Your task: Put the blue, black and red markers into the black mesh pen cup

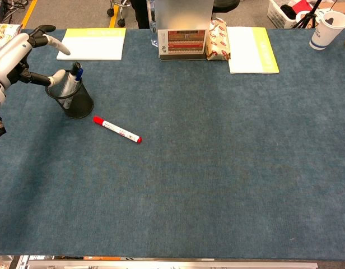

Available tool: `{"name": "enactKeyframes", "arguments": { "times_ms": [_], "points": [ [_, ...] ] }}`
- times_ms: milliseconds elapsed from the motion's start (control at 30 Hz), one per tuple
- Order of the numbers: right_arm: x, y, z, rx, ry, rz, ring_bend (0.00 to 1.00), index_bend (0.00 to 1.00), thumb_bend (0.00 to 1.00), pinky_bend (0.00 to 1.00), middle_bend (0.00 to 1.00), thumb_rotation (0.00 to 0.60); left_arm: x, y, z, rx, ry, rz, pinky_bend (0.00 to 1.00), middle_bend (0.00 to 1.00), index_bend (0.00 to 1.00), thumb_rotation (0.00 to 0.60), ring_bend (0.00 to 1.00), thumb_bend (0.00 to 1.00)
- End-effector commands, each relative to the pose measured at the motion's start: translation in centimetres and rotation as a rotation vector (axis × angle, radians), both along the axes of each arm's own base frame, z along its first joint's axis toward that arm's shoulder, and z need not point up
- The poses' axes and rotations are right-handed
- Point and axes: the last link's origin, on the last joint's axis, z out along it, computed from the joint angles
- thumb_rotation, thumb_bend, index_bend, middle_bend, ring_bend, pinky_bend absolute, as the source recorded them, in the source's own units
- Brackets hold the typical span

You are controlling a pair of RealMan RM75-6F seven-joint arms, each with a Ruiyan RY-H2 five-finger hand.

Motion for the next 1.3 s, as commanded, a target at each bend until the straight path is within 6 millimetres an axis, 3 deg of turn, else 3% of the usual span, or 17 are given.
{"name": "enactKeyframes", "arguments": {
  "times_ms": [33, 233, 467, 700, 933, 1300],
  "points": [
    [0.0, 0.0, 0.0, 0.000, -0.001, 0.000, 0.42, 0.34, 0.00, 0.64, 0.32, 0.600, -0.1, 0.0, 0.1, 0.000, 0.004, 0.006, 0.05, 0.00, 0.08, 0.600, 0.00, 0.12],
    [0.0, -0.1, 0.0, 0.001, -0.001, 0.000, 0.42, 0.34, 0.00, 0.64, 0.32, 0.600, 0.5, -0.2, 0.5, 0.026, 0.018, -0.050, 0.05, 0.00, 0.05, 0.600, 0.00, 0.06],
    [0.0, -0.1, -0.1, 0.002, 0.000, 0.000, 0.42, 0.34, 0.00, 0.64, 0.32, 0.600, 2.3, -2.5, -0.9, -0.046, 0.251, -0.341, 0.04, 0.00, 0.29, 0.600, 0.00, 0.06],
    [0.1, 0.0, 0.2, -0.006, -0.008, 0.006, 0.42, 0.34, 0.00, 0.64, 0.32, 0.600, 2.4, -4.2, -3.3, -0.250, 0.406, -0.432, 0.04, 0.00, 0.34, 0.600, 0.00, 0.06],
    [0.0, 0.1, 0.7, -0.025, -0.016, 0.010, 0.42, 0.34, 0.00, 0.64, 0.32, 0.600, 2.1, -3.8, -5.0, -0.343, 0.456, -0.430, 0.04, 0.00, 0.34, 0.600, 0.00, 0.09],
    [0.0, 0.1, 0.5, -0.019, -0.013, 0.008, 0.42, 0.34, 0.00, 0.64, 0.32, 0.600, 2.4, -2.2, -6.8, -0.349, 0.436, -0.420, 0.04, 0.00, 0.35, 0.600, 0.00, 0.19]
  ]
}}
